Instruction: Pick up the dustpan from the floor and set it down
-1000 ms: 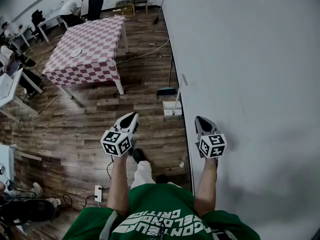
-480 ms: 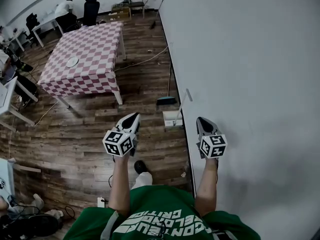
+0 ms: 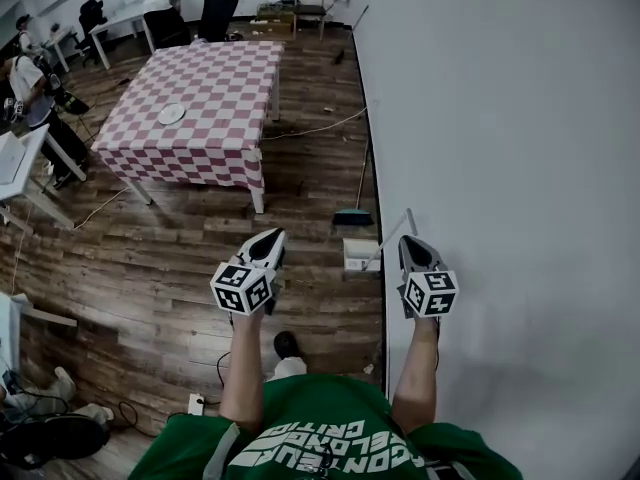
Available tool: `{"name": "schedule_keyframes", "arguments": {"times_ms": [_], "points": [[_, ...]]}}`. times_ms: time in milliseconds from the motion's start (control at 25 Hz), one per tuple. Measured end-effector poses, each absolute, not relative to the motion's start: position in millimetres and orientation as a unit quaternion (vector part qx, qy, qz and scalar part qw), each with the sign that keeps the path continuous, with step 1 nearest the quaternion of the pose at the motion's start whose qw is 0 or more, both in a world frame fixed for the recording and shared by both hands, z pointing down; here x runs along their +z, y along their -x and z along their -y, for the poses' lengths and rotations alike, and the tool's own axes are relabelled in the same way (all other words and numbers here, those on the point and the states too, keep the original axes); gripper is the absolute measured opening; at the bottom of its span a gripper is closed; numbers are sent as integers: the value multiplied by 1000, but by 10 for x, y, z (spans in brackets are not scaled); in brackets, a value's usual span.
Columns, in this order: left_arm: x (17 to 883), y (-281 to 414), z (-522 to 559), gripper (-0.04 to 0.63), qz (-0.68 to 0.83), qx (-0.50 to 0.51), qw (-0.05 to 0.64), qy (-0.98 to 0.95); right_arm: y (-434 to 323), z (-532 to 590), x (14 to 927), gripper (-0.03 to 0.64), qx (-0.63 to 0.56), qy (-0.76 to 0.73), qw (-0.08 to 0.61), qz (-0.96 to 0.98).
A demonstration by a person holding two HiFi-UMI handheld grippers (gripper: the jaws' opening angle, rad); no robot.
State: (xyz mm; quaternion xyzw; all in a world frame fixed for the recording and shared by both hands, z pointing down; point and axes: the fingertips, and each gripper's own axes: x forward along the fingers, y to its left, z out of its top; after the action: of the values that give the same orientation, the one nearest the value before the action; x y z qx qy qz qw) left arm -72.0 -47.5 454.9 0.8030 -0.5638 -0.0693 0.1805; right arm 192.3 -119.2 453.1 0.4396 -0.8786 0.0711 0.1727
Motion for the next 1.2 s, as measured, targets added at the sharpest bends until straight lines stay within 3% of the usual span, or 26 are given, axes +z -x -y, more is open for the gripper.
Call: {"name": "schedule_keyframes", "arguments": {"times_ms": [440,760,1200], "points": [[4729,1509,917,3,584,-48,180,-790,-1062,1678,4834,8,83,-406,168,894],[4813,1478,1466,3,568,-30,184,-802,-1179,2136,4996,8,111,-423,161,885],[4755,935,2904,3,523,-2,175,-834,-1718,3379,5047,8,127,-455,152,868]]}}
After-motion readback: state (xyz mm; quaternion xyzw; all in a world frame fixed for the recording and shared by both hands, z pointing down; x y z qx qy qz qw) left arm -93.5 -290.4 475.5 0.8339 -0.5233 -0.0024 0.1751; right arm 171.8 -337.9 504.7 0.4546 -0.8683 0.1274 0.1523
